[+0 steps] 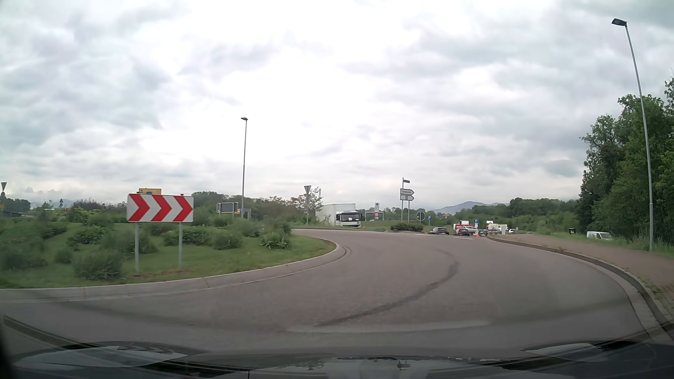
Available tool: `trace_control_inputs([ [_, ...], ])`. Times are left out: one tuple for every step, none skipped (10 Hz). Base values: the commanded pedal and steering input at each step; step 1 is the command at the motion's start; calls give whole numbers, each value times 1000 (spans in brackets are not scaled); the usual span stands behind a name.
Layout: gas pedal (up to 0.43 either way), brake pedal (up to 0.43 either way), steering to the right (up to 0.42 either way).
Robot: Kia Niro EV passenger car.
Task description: Follow the waypoints while adhering to traffic rules and regulations
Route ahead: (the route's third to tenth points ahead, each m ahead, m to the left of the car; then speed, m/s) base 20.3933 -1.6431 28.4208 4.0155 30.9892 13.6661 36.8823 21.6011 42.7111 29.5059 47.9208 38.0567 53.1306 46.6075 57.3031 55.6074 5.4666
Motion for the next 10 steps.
trace_control_inputs([
  [79, 0, 211],
  [79, 0, 225],
  [98, 0, 243],
  [118, 0, 263],
  [118, 0, 272],
  [118, 0, 270],
  [118, 0, 254],
  [118, 0, 222],
  [118, 0, 181],
  [118, 0, 136],
])
